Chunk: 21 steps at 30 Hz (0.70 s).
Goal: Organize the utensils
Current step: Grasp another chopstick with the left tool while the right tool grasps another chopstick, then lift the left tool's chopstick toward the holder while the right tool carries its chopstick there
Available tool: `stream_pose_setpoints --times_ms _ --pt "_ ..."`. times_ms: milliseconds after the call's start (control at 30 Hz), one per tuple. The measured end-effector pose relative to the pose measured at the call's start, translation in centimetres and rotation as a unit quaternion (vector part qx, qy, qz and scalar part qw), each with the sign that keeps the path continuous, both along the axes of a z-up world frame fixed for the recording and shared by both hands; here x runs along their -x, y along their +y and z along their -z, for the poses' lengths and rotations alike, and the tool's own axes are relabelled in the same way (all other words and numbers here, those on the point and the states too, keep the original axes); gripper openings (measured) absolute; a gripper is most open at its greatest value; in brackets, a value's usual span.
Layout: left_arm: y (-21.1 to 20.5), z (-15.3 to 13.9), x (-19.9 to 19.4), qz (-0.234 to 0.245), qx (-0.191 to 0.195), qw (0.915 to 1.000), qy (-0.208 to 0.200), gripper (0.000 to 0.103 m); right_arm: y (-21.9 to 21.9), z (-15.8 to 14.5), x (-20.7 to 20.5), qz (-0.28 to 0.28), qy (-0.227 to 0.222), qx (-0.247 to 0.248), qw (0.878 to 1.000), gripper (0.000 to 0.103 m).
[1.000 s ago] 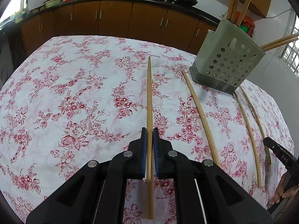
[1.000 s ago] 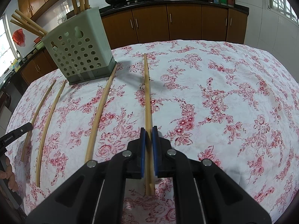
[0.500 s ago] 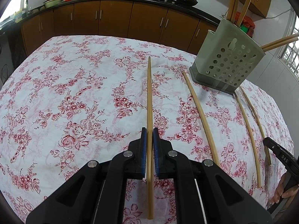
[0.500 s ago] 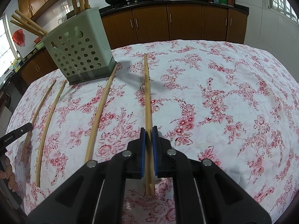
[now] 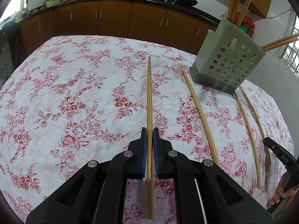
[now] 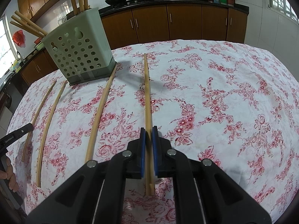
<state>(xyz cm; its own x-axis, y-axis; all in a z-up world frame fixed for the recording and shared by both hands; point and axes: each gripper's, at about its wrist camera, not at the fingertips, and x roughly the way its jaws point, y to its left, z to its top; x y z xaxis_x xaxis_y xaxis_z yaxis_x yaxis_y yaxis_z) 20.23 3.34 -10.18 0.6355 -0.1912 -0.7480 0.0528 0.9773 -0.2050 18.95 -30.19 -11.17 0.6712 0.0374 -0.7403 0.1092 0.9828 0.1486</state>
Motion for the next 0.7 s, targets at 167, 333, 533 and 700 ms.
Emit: stream_pose_setpoints --times_ms 167,333,533,700 --pt "-0.1 -0.1 0.0 0.001 -0.007 1.0 -0.001 0.009 0.0 -0.1 0.0 0.0 0.0 0.001 1.0 0.009" --pt "-0.7 -0.2 1.2 0.009 -0.034 0.9994 0.006 0.009 0.1 -0.1 0.8 -0.003 0.001 0.008 1.0 0.009" --pt "-1.3 -0.2 2.0 0.018 -0.068 0.9975 -0.003 0.008 -0.1 -0.2 1.3 -0.003 -0.002 0.003 1.0 0.008" --pt "-0.8 -2.8 2.5 0.019 -0.066 0.9972 -0.031 0.008 -0.1 -3.0 2.4 0.003 -0.048 0.013 0.999 0.008"
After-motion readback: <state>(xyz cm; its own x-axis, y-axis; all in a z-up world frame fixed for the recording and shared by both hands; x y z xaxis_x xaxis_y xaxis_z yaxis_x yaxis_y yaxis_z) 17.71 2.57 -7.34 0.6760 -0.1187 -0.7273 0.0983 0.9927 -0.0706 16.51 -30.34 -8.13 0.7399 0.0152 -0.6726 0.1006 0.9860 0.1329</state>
